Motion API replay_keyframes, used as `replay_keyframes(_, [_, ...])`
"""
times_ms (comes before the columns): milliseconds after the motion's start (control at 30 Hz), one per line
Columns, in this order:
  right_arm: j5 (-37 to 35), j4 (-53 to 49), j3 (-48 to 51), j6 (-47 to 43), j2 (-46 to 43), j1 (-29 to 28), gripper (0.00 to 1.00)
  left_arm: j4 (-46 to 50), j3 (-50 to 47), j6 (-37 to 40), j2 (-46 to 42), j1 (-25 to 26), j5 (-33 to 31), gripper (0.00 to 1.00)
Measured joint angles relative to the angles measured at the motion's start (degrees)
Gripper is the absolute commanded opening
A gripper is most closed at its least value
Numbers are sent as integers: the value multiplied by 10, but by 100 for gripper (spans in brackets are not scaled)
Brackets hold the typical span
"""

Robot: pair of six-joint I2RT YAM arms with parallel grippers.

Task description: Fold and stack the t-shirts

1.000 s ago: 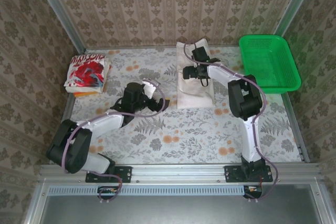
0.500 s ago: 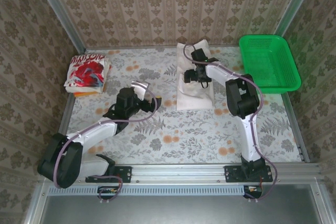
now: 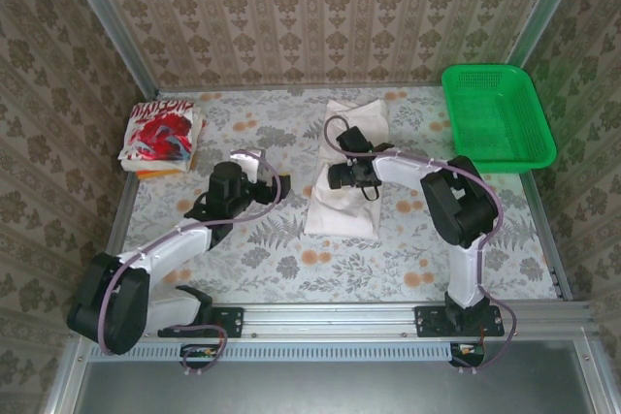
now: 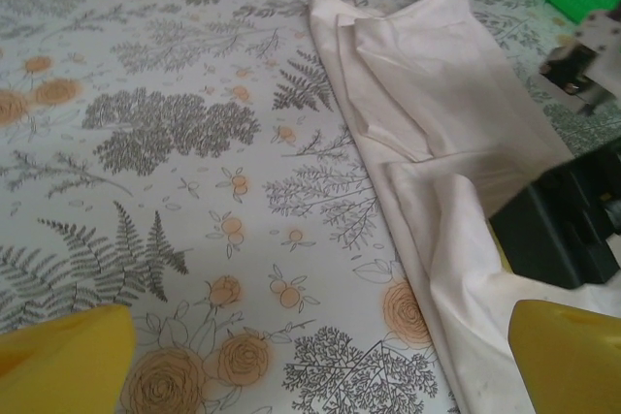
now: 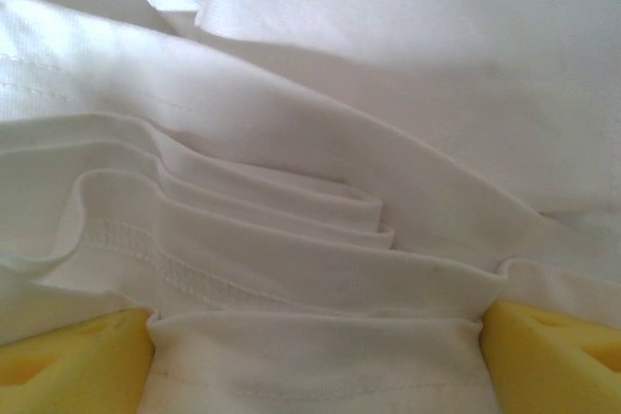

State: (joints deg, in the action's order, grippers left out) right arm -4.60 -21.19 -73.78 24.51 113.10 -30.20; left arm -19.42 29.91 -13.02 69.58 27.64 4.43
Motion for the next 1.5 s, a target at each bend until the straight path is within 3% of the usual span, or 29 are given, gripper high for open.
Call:
replay_keyframes(167, [-1,4,31,12,-24,-20,90,8,2,-30,28,-1,1,100])
replay_keyframes(267, [5,2,52,5,-45,-28,100,9,6,-49,41,-1,1,100])
replay_keyframes(367, [5,-1,71,-24,-75,-31,100,19,26,-71,63,-2,3,100])
replay_keyframes(600, [28,47,139,-202,-201,-40,100,58,70,-101,88,-39,37,100])
replay_keyframes(800, [70,54,204,-429,-288,-118,100,96,70,-80,70,-82,65,100])
replay_keyframes(1000, [81,28,218,-560,-285,-198,88,109,70,-72,45,-130,91,100])
replay_keyframes(1200, [64,34,218,-595,-216,-207,76,110,68,-62,40,-131,107,100])
replay_keyframes(1333, [48,40,218,-609,-174,-205,55,117,66,-59,32,-131,108,100])
replay_keyframes(1433, [43,44,216,-617,-162,-203,47,120,62,-56,24,-131,108,100])
replay_keyframes(1500, [35,48,213,-622,-158,-201,36,122,58,-54,20,-131,108,100])
